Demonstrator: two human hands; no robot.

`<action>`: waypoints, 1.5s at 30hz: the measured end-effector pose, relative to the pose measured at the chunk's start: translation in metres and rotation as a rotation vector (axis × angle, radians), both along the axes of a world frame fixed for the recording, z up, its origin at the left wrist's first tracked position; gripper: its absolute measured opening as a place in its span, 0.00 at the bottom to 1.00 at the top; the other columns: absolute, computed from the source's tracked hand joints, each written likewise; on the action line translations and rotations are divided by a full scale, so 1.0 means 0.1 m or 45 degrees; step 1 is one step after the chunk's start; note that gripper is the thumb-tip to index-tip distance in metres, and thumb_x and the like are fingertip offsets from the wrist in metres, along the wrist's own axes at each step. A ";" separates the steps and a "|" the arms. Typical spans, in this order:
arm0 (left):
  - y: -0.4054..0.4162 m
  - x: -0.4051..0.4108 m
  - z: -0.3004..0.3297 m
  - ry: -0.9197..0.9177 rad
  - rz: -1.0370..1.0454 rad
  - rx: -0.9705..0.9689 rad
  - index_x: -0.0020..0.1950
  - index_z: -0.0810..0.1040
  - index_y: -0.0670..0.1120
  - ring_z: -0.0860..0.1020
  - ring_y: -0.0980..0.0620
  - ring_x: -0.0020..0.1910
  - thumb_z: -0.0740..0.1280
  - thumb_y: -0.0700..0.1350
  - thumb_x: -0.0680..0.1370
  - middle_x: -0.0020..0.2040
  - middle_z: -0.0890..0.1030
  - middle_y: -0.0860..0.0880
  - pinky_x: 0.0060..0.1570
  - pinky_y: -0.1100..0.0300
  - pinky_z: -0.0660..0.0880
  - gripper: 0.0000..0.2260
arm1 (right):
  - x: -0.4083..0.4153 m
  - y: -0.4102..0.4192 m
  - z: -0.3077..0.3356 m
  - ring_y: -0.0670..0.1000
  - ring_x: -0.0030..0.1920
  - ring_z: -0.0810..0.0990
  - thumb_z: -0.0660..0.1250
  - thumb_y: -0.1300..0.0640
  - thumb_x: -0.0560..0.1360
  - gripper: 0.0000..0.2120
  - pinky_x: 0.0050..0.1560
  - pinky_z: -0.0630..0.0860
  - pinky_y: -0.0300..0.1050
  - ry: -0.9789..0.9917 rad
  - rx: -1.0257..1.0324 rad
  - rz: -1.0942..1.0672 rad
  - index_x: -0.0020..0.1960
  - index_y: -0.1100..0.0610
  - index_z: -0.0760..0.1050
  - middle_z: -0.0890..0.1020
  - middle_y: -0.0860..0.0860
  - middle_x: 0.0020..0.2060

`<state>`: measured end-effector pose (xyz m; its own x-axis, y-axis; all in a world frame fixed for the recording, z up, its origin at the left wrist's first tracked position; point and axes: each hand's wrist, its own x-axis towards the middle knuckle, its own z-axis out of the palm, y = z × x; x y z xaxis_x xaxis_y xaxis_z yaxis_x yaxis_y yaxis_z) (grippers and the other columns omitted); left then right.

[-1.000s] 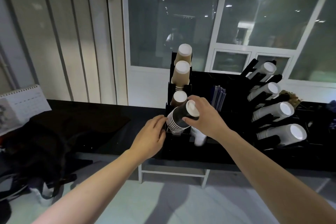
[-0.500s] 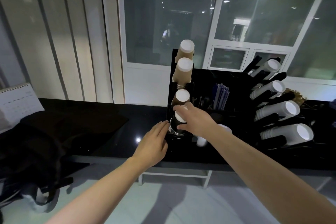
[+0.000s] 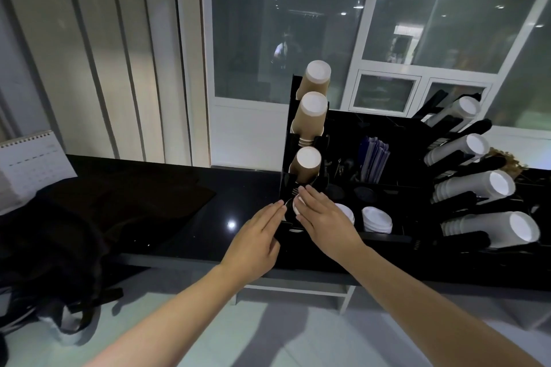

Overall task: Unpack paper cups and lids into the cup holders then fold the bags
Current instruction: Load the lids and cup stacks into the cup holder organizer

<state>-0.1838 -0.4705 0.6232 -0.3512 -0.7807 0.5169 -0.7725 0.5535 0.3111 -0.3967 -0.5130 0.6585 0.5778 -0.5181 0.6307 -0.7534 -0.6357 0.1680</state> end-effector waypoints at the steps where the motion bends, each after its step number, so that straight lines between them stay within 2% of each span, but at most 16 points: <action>1: 0.00 0.00 0.00 0.008 -0.001 0.013 0.82 0.59 0.47 0.49 0.65 0.78 0.65 0.39 0.78 0.81 0.58 0.54 0.73 0.73 0.44 0.33 | 0.03 0.00 -0.02 0.61 0.71 0.74 0.75 0.61 0.75 0.20 0.68 0.75 0.59 0.010 -0.006 -0.012 0.66 0.64 0.79 0.77 0.60 0.68; 3: -0.01 0.00 0.00 0.012 -0.014 0.033 0.82 0.59 0.47 0.48 0.67 0.77 0.65 0.38 0.77 0.81 0.58 0.54 0.73 0.73 0.45 0.33 | 0.10 -0.02 -0.05 0.60 0.71 0.74 0.74 0.61 0.76 0.19 0.68 0.74 0.59 -0.016 0.015 -0.042 0.66 0.63 0.79 0.77 0.59 0.69; 7: 0.02 -0.03 -0.04 0.036 0.016 0.051 0.83 0.55 0.50 0.44 0.71 0.76 0.64 0.40 0.78 0.81 0.52 0.61 0.72 0.76 0.44 0.35 | 0.16 -0.06 0.00 0.60 0.71 0.74 0.72 0.61 0.78 0.18 0.68 0.74 0.60 -0.069 0.122 -0.096 0.66 0.63 0.79 0.77 0.59 0.69; 9: 0.03 -0.04 -0.04 0.043 0.010 0.043 0.83 0.55 0.49 0.45 0.71 0.76 0.64 0.39 0.78 0.81 0.52 0.60 0.72 0.76 0.45 0.35 | 0.13 -0.06 0.03 0.61 0.72 0.73 0.71 0.60 0.78 0.18 0.70 0.72 0.60 -0.037 0.164 -0.118 0.67 0.63 0.78 0.76 0.59 0.70; 11: 0.04 -0.06 -0.03 0.047 0.018 0.037 0.83 0.56 0.48 0.47 0.68 0.77 0.64 0.38 0.78 0.82 0.54 0.57 0.73 0.73 0.46 0.34 | 0.11 -0.06 0.05 0.60 0.74 0.70 0.68 0.59 0.80 0.18 0.73 0.68 0.60 0.008 0.211 -0.136 0.69 0.62 0.76 0.74 0.58 0.72; 14: 0.07 -0.09 0.02 0.046 0.027 0.003 0.82 0.59 0.46 0.54 0.57 0.80 0.64 0.39 0.78 0.82 0.55 0.53 0.76 0.66 0.51 0.33 | 0.12 -0.05 0.07 0.58 0.78 0.63 0.64 0.57 0.82 0.20 0.77 0.59 0.58 0.039 0.256 -0.144 0.73 0.60 0.72 0.69 0.57 0.76; 18: 0.11 -0.14 0.08 0.028 0.046 -0.037 0.81 0.61 0.47 0.52 0.49 0.81 0.64 0.41 0.79 0.82 0.57 0.49 0.77 0.56 0.54 0.29 | 0.11 -0.01 0.07 0.53 0.79 0.60 0.62 0.52 0.84 0.19 0.79 0.54 0.56 -0.103 0.300 -0.135 0.73 0.57 0.73 0.66 0.53 0.77; 21: 0.14 -0.18 0.08 0.110 0.006 -0.062 0.78 0.66 0.46 0.53 0.49 0.81 0.62 0.41 0.79 0.80 0.61 0.48 0.76 0.59 0.50 0.26 | 0.06 0.08 0.01 0.51 0.79 0.61 0.63 0.52 0.83 0.19 0.79 0.54 0.57 -0.200 0.288 -0.114 0.72 0.56 0.74 0.67 0.52 0.78; 24: 0.20 -0.24 0.06 0.161 -0.075 -0.092 0.75 0.71 0.46 0.55 0.51 0.81 0.59 0.44 0.79 0.78 0.64 0.50 0.77 0.63 0.48 0.23 | -0.04 0.20 -0.05 0.53 0.76 0.68 0.66 0.55 0.81 0.16 0.78 0.59 0.57 -0.329 0.183 -0.101 0.68 0.58 0.77 0.72 0.54 0.74; 26: 0.24 -0.31 0.05 0.179 -0.131 -0.120 0.72 0.74 0.43 0.58 0.50 0.80 0.59 0.43 0.79 0.76 0.68 0.48 0.78 0.59 0.53 0.21 | -0.13 0.30 -0.08 0.54 0.72 0.73 0.67 0.57 0.80 0.14 0.76 0.63 0.58 -0.411 0.127 -0.105 0.65 0.60 0.79 0.76 0.55 0.70; 29: 0.37 -0.48 0.04 0.190 -0.185 -0.133 0.70 0.76 0.41 0.63 0.46 0.78 0.62 0.40 0.79 0.74 0.71 0.46 0.77 0.52 0.60 0.20 | -0.33 0.49 -0.13 0.54 0.70 0.75 0.66 0.57 0.81 0.14 0.74 0.66 0.58 -0.434 0.130 -0.112 0.64 0.61 0.80 0.78 0.55 0.68; 32: 0.51 -0.71 0.06 0.155 -0.234 -0.138 0.69 0.77 0.41 0.67 0.46 0.75 0.61 0.40 0.78 0.72 0.73 0.45 0.76 0.52 0.63 0.19 | -0.62 0.71 -0.13 0.55 0.69 0.75 0.67 0.59 0.80 0.13 0.71 0.69 0.58 -0.427 0.141 -0.126 0.64 0.60 0.80 0.78 0.54 0.67; 34: 0.62 -0.91 0.09 0.156 -0.283 -0.146 0.66 0.79 0.41 0.72 0.48 0.70 0.62 0.40 0.78 0.68 0.77 0.46 0.72 0.53 0.69 0.17 | -0.86 0.90 -0.14 0.56 0.68 0.76 0.69 0.61 0.79 0.13 0.69 0.72 0.57 -0.451 0.134 -0.169 0.63 0.60 0.80 0.79 0.55 0.66; 36: 0.75 -1.18 0.12 0.181 -0.336 -0.150 0.61 0.81 0.40 0.78 0.48 0.60 0.64 0.38 0.78 0.59 0.81 0.46 0.62 0.51 0.76 0.13 | -1.13 1.14 -0.16 0.57 0.67 0.77 0.71 0.61 0.78 0.13 0.67 0.74 0.56 -0.474 0.131 -0.231 0.62 0.61 0.81 0.80 0.56 0.65; 39: 1.01 -1.67 0.16 0.168 -0.387 -0.119 0.57 0.83 0.41 0.82 0.46 0.49 0.68 0.34 0.77 0.50 0.85 0.47 0.52 0.49 0.79 0.10 | -1.64 1.56 -0.18 0.59 0.63 0.80 0.73 0.62 0.76 0.10 0.64 0.75 0.57 -0.494 0.123 -0.295 0.58 0.61 0.84 0.82 0.56 0.62; 45: 1.64 -2.87 0.14 0.164 -0.478 -0.068 0.60 0.83 0.43 0.83 0.42 0.46 0.69 0.37 0.79 0.48 0.85 0.45 0.50 0.50 0.79 0.10 | -2.88 2.54 -0.23 0.60 0.62 0.80 0.69 0.63 0.79 0.05 0.63 0.74 0.56 -0.503 0.206 -0.509 0.52 0.62 0.83 0.82 0.57 0.61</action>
